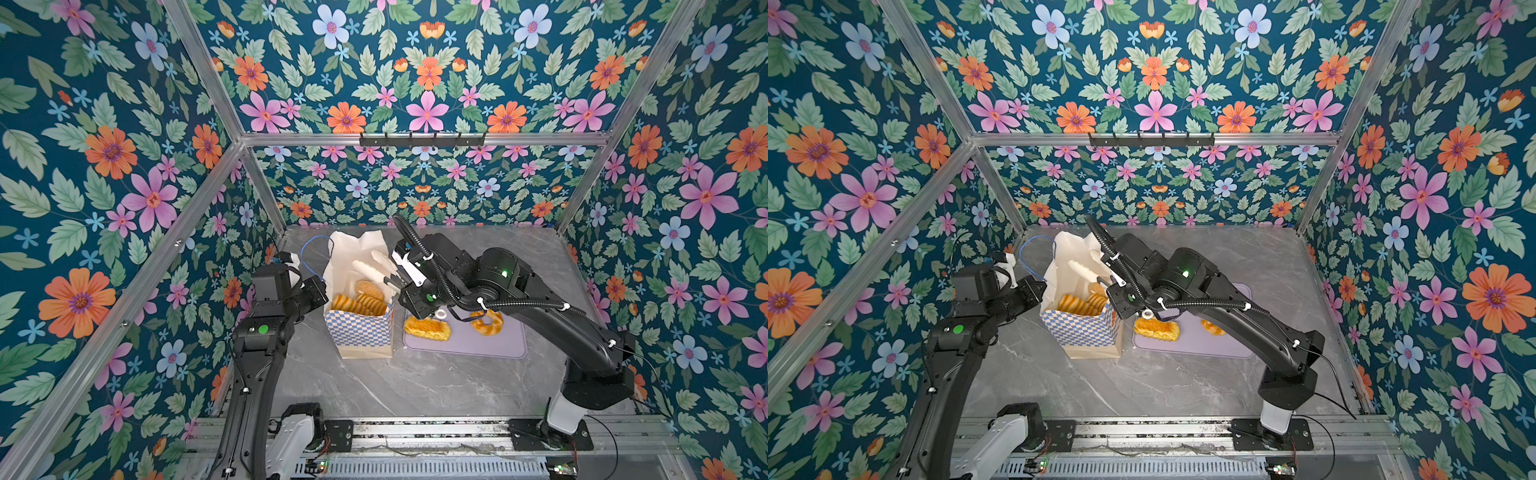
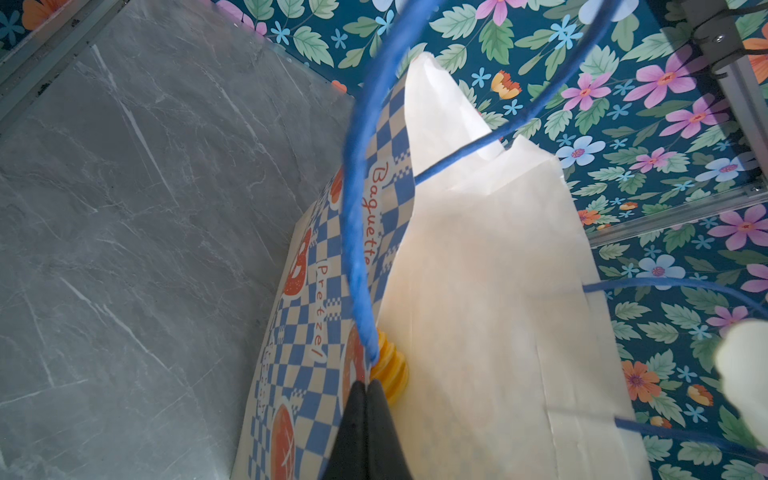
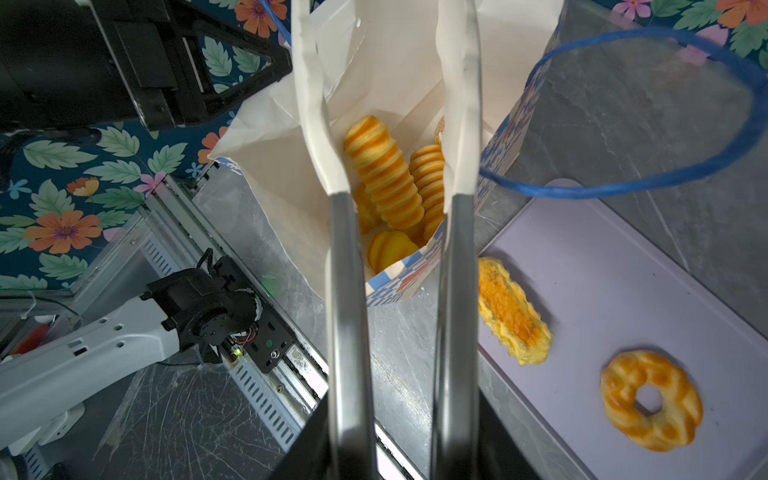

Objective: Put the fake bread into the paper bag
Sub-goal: 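Swing the empty tongs with the right gripper back over the tray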

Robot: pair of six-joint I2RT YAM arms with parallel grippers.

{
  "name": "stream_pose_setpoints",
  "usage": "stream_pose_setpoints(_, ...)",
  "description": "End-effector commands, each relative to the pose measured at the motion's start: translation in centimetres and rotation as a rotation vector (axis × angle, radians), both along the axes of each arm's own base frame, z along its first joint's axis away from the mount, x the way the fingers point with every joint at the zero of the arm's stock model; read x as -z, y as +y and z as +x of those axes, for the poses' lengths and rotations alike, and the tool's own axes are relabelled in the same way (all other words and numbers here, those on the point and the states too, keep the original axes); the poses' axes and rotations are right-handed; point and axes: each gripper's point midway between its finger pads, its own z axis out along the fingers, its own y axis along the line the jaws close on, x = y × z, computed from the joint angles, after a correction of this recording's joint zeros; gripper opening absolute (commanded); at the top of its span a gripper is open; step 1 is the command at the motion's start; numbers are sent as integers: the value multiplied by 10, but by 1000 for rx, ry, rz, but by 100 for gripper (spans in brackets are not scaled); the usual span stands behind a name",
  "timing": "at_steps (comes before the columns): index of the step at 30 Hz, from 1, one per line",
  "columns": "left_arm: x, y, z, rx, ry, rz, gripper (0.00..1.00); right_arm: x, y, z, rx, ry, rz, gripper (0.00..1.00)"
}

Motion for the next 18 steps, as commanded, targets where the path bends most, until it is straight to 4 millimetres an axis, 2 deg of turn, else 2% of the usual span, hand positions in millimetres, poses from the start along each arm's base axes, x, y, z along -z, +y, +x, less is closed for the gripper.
stream_pose_setpoints(1, -5, -1, 2, 7, -14, -4, 3, -19, -4, 9, 48, -75, 53, 40)
stream_pose_setpoints(3, -6, -2, 2, 7, -14, -5, 3, -25, -11, 11, 66, -102, 64, 40)
stream_pose_setpoints(5, -6, -1, 2, 8, -15, -3, 3, -39, -24, 10, 92, -142, 93, 40)
stream_pose_setpoints(10, -6, -2, 2, 8, -17, -6, 4, -53, -49, 14, 164, -194, 144, 40)
stream_pose_setpoints(13, -5, -2, 3, 7, -14, -7, 4, -55, -67, 17, 209, -178, 193, 40)
stream_pose_setpoints(18, -6, -2, 3, 9, -17, -6, 4, -45, -100, 24, 299, -102, 275, 41)
